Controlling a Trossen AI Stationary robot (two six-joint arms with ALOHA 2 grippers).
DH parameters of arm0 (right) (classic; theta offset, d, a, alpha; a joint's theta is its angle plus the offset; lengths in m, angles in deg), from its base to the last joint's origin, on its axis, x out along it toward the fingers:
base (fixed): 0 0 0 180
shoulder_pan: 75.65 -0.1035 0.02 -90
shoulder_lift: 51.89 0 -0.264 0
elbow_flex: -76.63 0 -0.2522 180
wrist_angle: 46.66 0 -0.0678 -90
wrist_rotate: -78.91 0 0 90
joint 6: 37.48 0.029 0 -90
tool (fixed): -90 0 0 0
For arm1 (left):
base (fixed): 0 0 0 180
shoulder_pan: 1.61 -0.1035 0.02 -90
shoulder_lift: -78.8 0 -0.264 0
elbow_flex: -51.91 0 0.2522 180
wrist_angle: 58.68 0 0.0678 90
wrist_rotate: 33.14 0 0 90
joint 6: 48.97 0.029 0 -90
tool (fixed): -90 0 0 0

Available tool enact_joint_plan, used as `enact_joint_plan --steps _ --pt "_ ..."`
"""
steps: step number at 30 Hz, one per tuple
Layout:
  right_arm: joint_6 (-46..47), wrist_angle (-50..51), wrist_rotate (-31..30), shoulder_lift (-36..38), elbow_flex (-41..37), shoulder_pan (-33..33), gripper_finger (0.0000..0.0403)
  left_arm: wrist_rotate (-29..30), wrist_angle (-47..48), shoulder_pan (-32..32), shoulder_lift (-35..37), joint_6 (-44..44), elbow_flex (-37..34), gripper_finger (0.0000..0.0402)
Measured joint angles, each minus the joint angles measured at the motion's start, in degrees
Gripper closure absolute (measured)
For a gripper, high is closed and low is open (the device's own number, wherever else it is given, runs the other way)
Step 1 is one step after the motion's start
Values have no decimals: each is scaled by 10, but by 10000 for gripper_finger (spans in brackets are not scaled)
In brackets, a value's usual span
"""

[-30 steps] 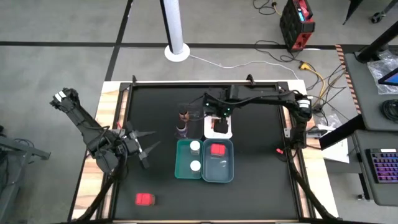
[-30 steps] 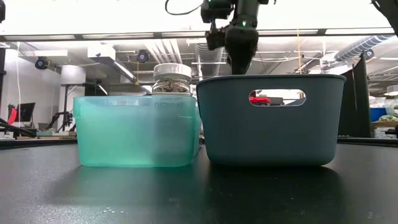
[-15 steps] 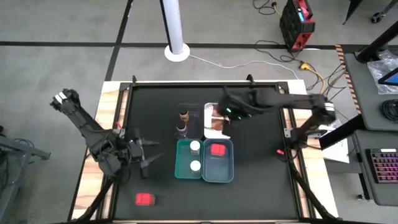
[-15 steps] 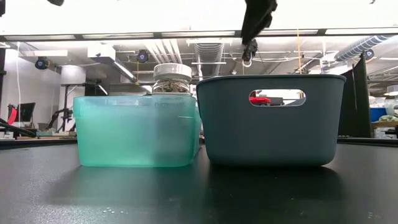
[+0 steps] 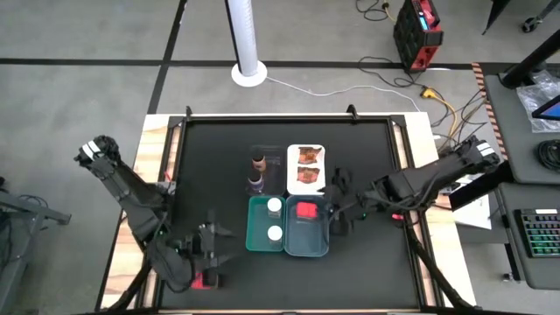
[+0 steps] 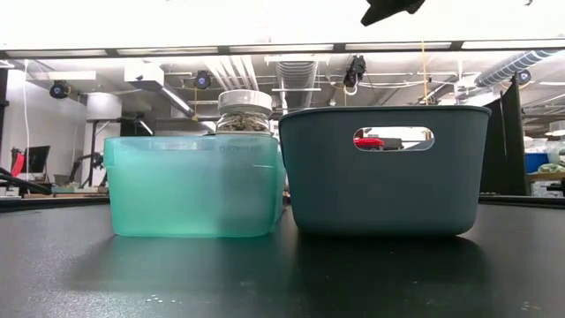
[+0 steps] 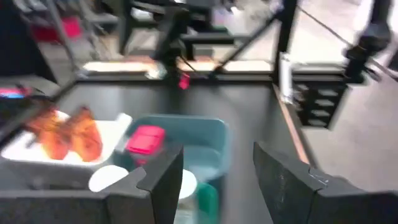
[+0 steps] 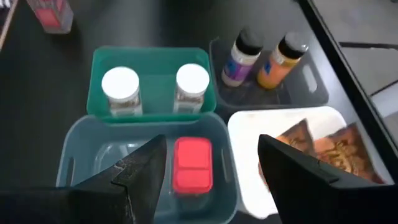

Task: Sort spices by type
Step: Put the red seasoning can into the blue bin

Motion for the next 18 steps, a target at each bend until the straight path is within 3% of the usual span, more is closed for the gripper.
enact_joint_plan --steps 7,11,14,18 --pt "34 -1 -13 -17 -19 -48 166 -58 349 32 -91 -213 185 223" --pt "44 -2 -13 -24 -20 -74 170 -171 532 50 -155 -319 267 223" --pt "53 -14 -13 -24 -25 -89 167 -237 601 65 -194 -370 305 223" --pt "49 -41 -13 -24 -37 -103 154 -257 614 89 -222 -399 327 223"
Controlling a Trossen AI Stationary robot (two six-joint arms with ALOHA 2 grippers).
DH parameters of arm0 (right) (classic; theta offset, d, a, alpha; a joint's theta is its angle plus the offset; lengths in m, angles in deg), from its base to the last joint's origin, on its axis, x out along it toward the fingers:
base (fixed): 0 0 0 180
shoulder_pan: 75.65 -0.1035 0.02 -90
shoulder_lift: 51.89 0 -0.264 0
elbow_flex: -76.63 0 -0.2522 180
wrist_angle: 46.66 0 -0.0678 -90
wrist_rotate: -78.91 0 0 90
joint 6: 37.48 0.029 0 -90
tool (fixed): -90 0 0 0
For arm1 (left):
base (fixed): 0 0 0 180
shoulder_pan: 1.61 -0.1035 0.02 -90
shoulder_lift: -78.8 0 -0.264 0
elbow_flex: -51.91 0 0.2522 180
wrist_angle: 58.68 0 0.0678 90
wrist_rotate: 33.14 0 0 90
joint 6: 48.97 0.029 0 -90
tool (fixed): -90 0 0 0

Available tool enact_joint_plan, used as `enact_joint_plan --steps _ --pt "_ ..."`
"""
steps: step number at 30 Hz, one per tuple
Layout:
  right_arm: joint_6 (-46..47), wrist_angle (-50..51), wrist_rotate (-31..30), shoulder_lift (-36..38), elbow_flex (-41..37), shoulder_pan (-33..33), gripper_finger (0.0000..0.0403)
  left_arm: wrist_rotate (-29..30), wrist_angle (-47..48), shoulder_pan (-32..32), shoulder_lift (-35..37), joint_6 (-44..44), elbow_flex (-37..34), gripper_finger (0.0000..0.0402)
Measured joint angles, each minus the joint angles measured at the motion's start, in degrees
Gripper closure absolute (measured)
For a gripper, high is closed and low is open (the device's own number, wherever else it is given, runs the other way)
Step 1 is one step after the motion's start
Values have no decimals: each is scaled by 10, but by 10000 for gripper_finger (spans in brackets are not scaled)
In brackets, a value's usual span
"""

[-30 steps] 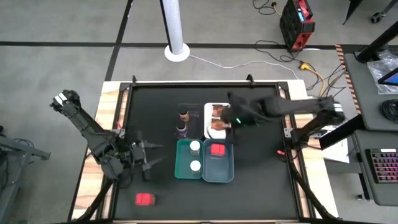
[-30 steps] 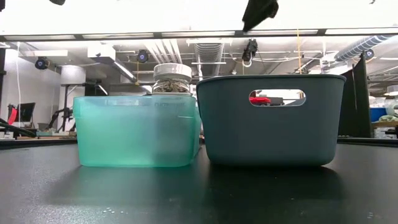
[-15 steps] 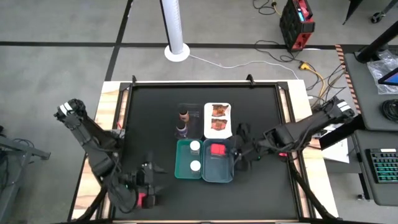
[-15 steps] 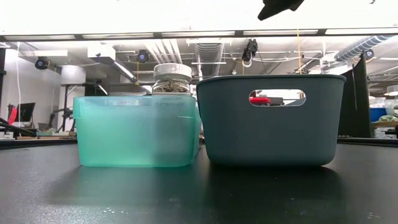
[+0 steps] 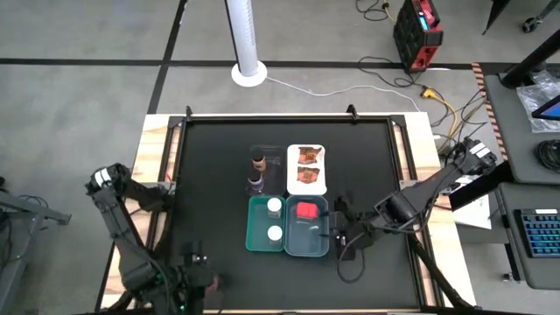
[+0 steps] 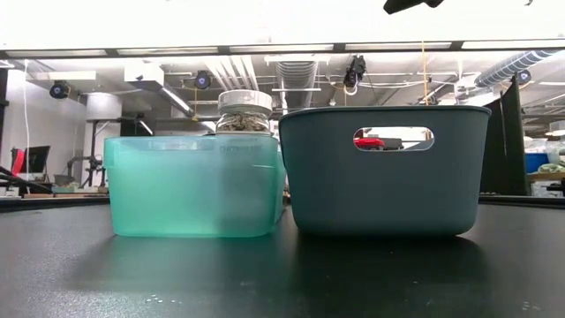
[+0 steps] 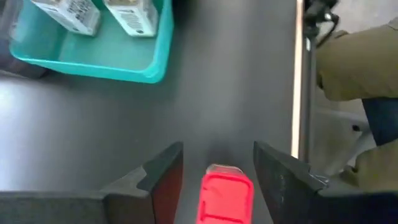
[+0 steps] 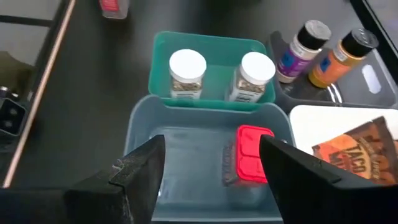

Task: Sort spices by type
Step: Put the red seasoning can into the blue bin

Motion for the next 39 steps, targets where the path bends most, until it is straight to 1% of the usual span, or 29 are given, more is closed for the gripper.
enact_joint_plan --steps 6,12,14,17,20,22,26,29,32,34,36,39 --pt "4 -28 0 0 -26 -1 127 42 -4 41 -12 -56 3 223" --pt "5 -74 0 0 -53 -1 105 14 -7 44 -25 -78 3 223" --pt "2 -92 0 0 -61 -1 100 14 -8 44 -29 -79 3 223" --pt "2 -97 0 0 -64 -1 94 4 -8 44 -29 -81 3 215" --pt "5 -98 0 0 -64 -1 92 -6 -10 44 -29 -85 3 184" --pt "5 -98 0 0 -64 -1 93 -6 -11 44 -29 -92 3 152" --pt "10 -99 0 0 -64 -1 100 -2 18 44 -29 -143 3 84" --pt "16 -101 0 0 -64 -1 103 0 13 41 -29 -128 1 51" --pt "15 -104 0 0 -66 -1 103 -5 -31 38 -29 -147 1 33" --pt "14 -108 0 0 -66 0 99 -11 -46 37 -29 -135 1 28" --pt "9 -110 0 0 -67 1 95 -27 -37 37 -29 -135 2 27" --pt "9 -112 0 0 -67 1 91 -57 -3 37 -30 -164 2 28"
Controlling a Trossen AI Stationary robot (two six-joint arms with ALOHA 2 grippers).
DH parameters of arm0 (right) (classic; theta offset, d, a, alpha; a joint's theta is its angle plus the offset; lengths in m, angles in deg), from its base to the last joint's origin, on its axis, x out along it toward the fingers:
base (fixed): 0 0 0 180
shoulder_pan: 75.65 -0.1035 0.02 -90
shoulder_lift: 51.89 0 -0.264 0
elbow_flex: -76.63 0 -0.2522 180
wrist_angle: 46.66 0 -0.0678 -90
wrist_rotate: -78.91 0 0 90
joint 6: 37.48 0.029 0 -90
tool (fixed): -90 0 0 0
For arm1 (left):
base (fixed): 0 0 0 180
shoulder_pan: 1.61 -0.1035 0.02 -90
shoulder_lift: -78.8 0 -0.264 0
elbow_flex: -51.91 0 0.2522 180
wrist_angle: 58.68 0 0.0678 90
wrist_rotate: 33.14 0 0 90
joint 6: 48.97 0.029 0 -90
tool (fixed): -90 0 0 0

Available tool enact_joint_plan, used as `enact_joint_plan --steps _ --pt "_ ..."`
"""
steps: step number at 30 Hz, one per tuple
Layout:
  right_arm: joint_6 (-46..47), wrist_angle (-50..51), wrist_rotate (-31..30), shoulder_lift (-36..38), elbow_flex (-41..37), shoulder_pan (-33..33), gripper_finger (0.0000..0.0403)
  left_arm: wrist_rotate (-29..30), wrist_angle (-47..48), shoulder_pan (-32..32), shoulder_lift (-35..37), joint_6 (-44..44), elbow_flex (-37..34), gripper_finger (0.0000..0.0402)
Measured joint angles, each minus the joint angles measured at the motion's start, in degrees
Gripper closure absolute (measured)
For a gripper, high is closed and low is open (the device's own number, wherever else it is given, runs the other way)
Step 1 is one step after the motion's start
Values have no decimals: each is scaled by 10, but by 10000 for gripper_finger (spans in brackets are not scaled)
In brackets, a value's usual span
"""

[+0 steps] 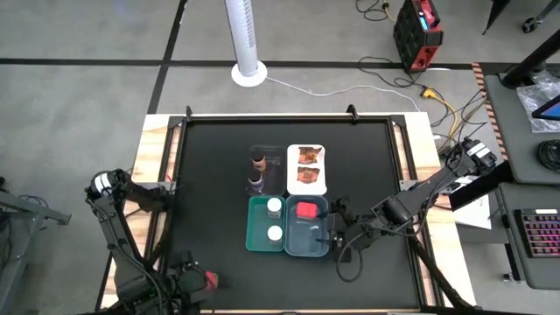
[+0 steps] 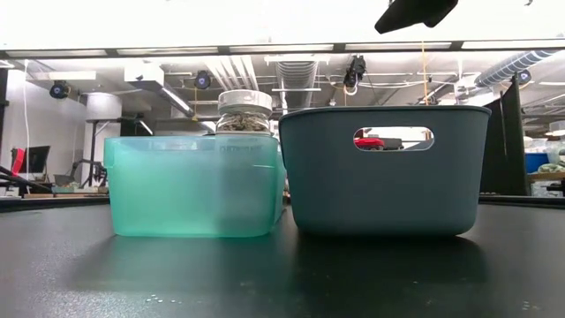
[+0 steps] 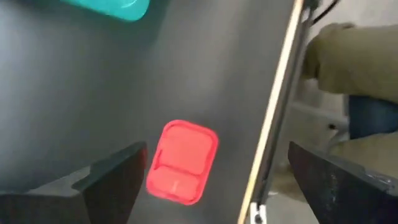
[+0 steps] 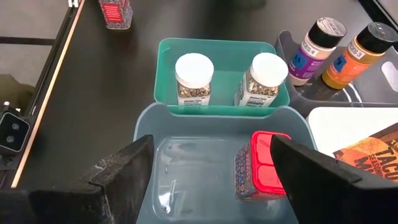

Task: Sort spices by type
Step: Put the red seasoning can into the blue bin

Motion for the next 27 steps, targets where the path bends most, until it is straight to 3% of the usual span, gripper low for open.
enact_joint_plan --steps 9,27 --pt "0 -2 0 0 0 0 100 -9 12 30 0 27 -21 29" --pt "6 -3 0 0 0 0 91 -31 -88 33 0 25 -138 29"
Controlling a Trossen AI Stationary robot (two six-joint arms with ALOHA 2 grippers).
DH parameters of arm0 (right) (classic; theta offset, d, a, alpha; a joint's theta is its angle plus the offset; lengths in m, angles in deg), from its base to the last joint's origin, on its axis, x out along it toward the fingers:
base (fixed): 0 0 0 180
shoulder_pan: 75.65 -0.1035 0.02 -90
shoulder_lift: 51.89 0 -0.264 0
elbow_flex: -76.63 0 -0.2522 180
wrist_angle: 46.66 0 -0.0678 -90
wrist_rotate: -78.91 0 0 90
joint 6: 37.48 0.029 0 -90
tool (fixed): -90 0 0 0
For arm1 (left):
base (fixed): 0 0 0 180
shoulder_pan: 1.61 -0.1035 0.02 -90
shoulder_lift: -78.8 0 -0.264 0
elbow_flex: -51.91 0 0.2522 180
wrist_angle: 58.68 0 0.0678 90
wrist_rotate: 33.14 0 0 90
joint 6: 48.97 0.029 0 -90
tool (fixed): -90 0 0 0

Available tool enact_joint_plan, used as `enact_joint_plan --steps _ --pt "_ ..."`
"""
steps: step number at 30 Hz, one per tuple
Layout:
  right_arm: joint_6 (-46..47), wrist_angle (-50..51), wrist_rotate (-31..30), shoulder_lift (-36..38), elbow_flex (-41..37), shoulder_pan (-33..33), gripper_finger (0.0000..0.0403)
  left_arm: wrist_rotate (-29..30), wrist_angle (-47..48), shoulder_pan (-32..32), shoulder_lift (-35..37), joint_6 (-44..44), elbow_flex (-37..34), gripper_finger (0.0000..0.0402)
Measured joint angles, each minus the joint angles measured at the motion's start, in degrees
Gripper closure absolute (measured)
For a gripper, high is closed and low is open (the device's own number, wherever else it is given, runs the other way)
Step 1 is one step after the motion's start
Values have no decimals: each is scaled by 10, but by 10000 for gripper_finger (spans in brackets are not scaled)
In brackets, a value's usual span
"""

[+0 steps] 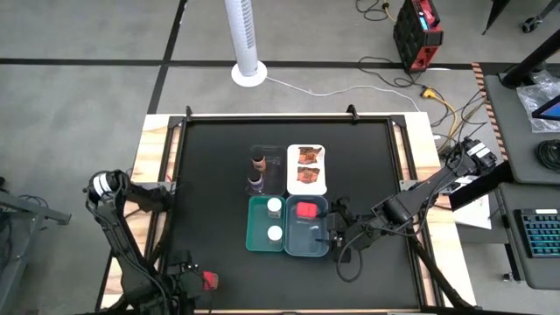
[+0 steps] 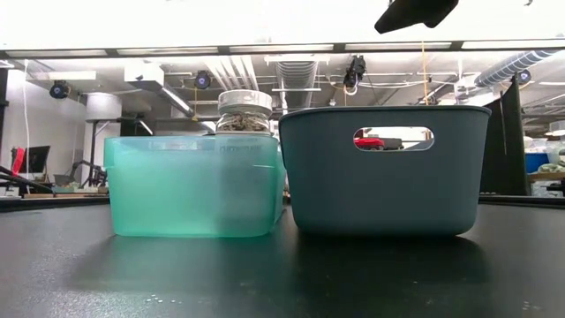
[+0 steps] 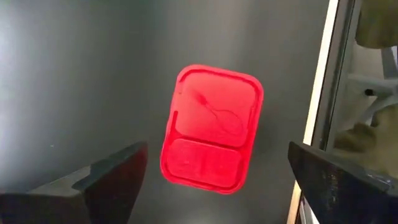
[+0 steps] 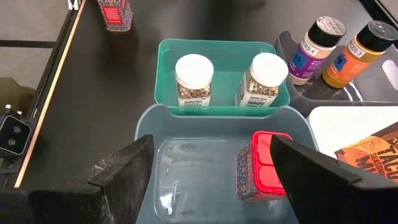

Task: Sort spices by type
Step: Put the red seasoning can into the blue bin

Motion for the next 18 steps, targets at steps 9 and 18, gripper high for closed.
enact_joint_plan --steps 9,18 --pt "-1 -10 0 0 0 0 87 -3 -42 0 0 1 -49 33" --pt "-2 -10 0 0 0 0 91 -3 -66 -1 0 0 -63 145"
